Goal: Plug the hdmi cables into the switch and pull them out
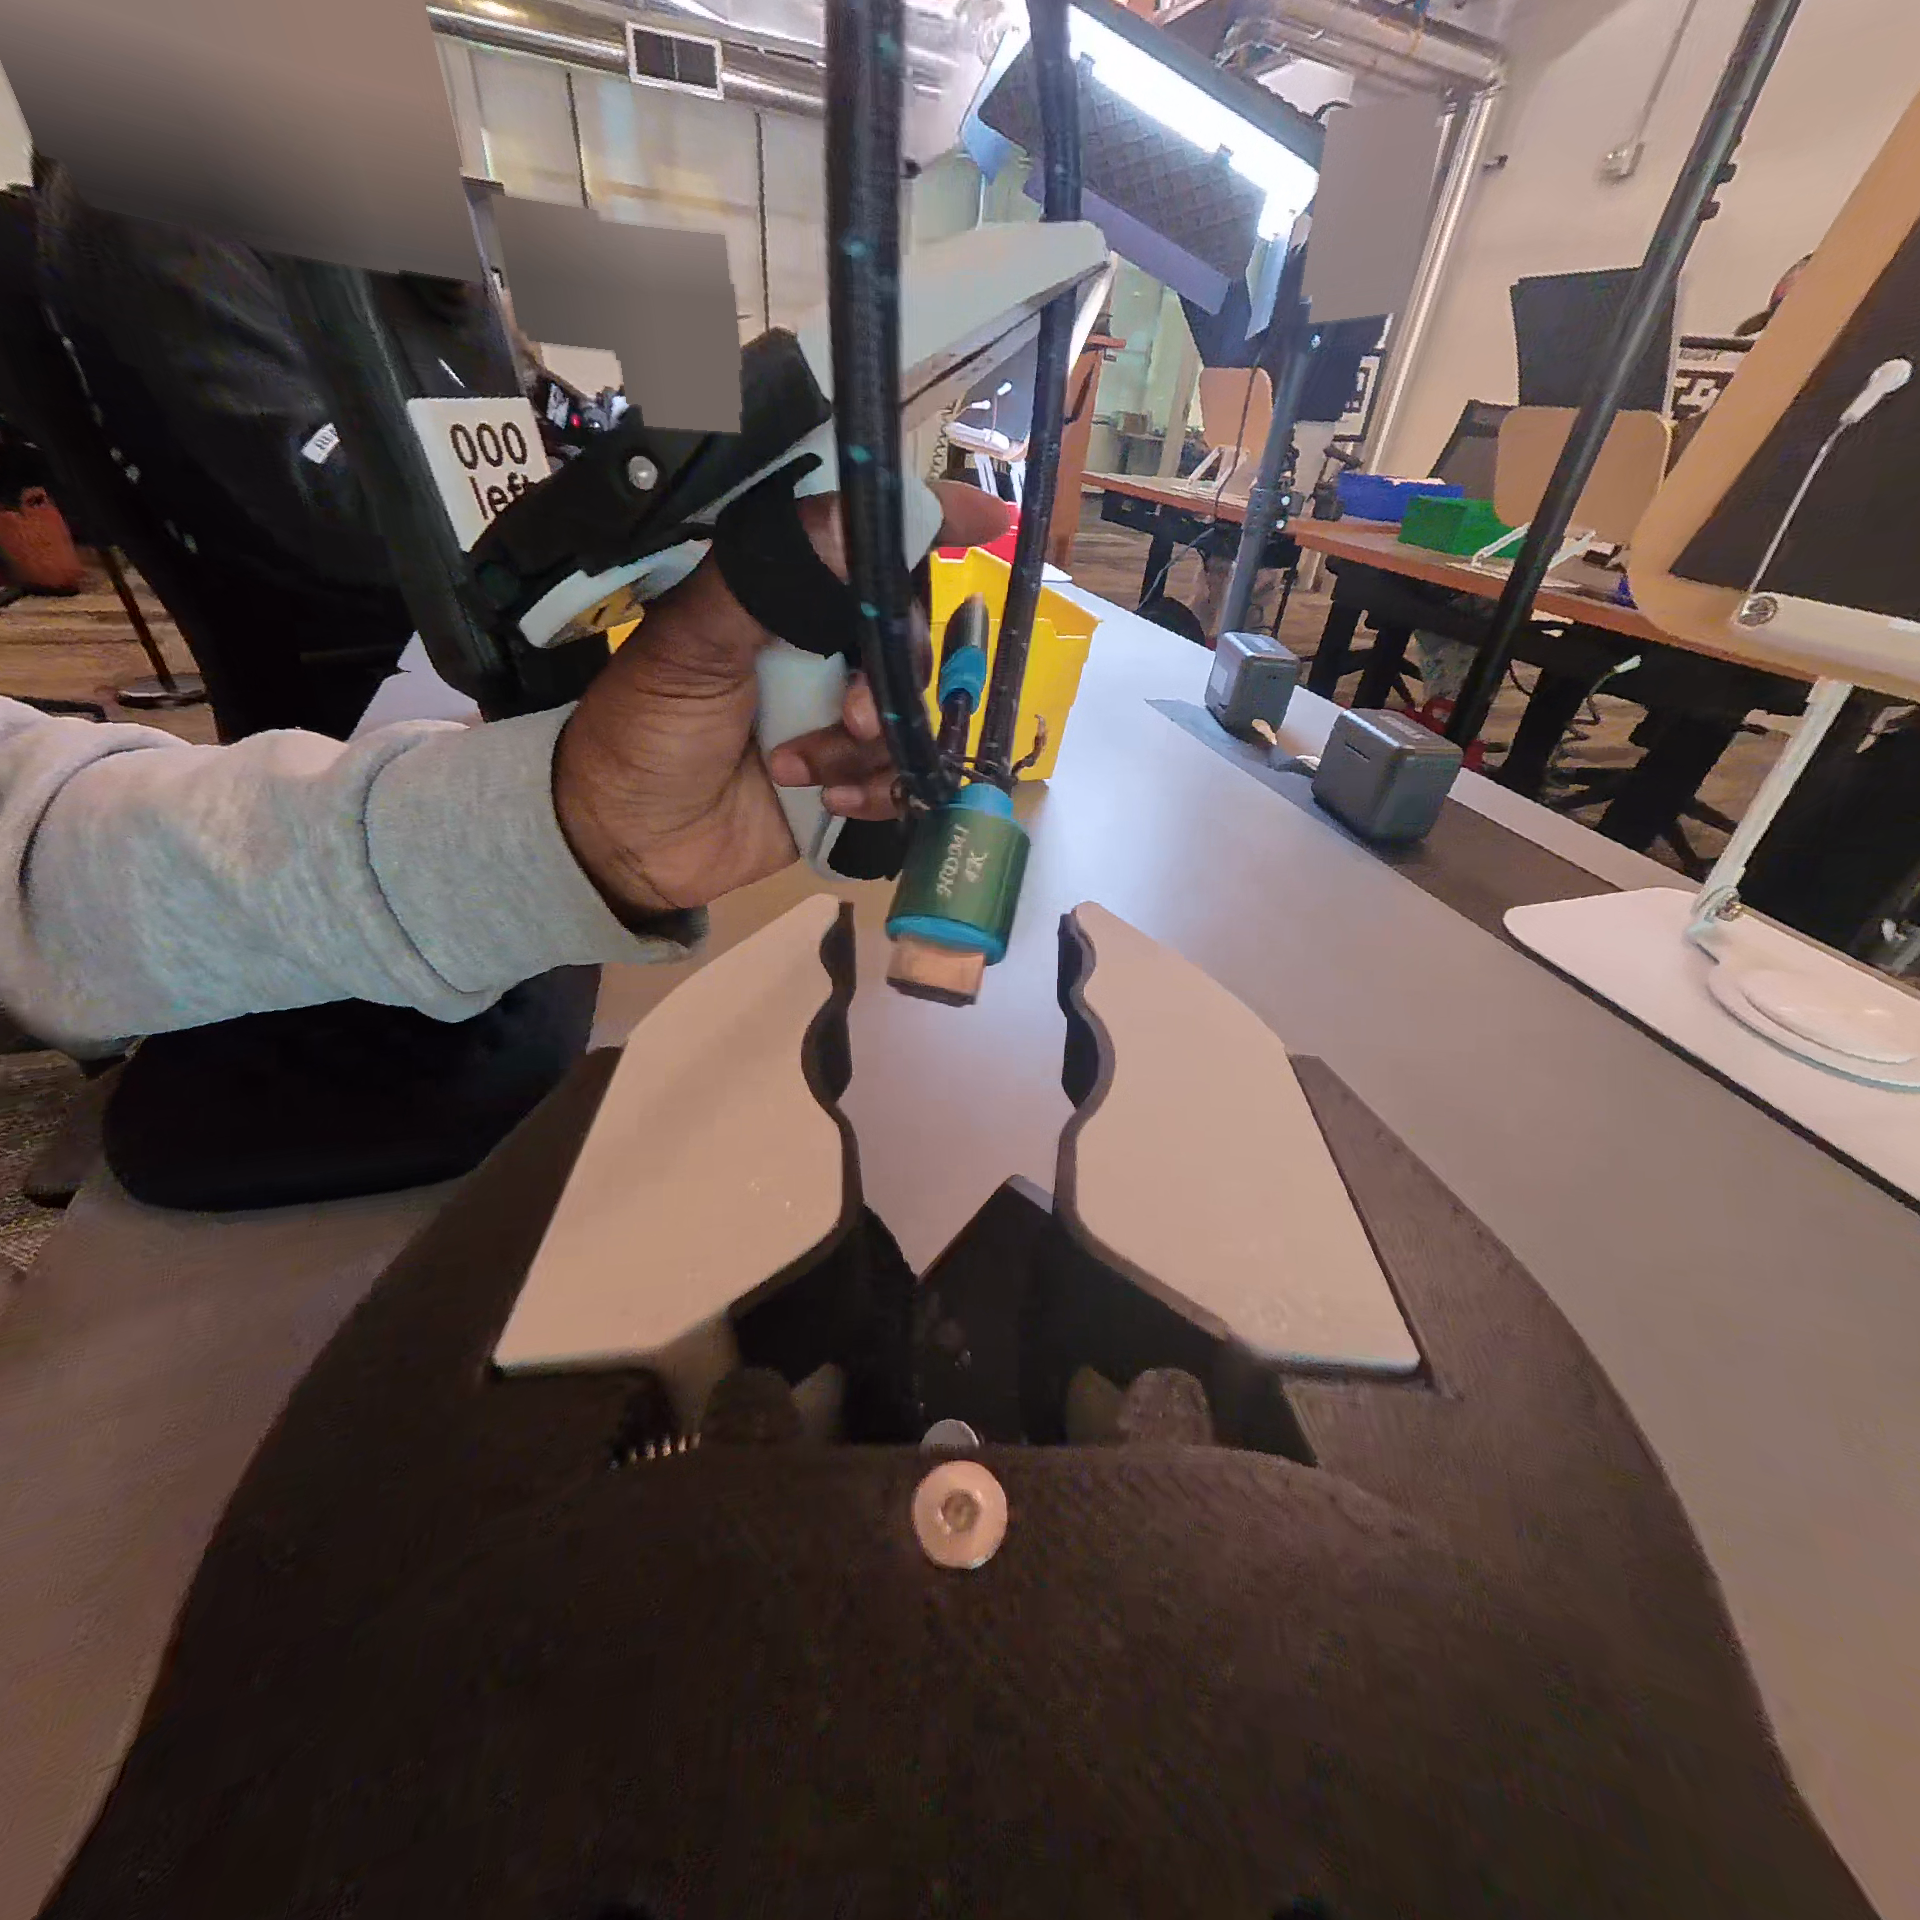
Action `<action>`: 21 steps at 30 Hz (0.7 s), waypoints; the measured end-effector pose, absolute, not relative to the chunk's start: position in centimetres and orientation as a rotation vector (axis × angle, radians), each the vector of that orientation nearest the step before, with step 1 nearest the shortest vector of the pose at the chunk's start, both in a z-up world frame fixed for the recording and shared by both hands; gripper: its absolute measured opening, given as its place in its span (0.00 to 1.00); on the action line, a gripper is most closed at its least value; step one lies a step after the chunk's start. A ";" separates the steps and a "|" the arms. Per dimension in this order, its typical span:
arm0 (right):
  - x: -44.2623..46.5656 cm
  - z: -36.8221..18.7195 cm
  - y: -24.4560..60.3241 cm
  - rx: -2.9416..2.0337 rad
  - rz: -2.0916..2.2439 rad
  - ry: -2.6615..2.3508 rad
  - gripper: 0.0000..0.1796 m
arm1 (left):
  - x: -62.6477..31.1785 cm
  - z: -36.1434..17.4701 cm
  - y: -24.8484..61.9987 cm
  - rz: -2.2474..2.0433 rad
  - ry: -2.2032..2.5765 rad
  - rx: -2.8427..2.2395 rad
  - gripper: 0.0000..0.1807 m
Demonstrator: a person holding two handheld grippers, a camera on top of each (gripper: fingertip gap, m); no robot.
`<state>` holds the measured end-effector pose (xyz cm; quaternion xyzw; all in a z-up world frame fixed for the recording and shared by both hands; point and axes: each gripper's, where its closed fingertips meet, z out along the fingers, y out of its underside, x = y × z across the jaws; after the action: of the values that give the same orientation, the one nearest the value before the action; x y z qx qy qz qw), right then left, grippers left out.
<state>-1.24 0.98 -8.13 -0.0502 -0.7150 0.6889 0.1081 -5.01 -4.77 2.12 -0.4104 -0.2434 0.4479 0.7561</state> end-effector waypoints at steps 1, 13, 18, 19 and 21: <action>-1.3 -8.1 1.0 -0.151 2.022 -2.104 0.20 | -5.0 2.1 -4.6 0.976 -0.526 -0.899 0.03; -2.7 -6.3 3.2 -0.111 1.966 -1.957 0.12 | -3.9 3.5 -4.8 0.790 -0.398 -0.842 0.17; -3.8 -4.4 5.0 -0.216 2.153 -1.876 0.12 | -4.9 2.9 -5.8 0.656 -0.390 -0.829 0.26; -4.0 -4.2 5.4 -0.244 2.196 -1.861 0.12 | -5.1 2.6 -5.6 0.621 -0.388 -0.840 0.28; -4.4 -3.4 6.2 -0.316 2.317 -1.813 0.12 | -5.5 2.0 -5.2 0.559 -0.385 -0.872 0.30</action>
<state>-4.41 6.21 -3.44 -0.1065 -0.6101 0.7799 0.0912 -5.47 -5.19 1.96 -0.4141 -0.1830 0.2653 0.8513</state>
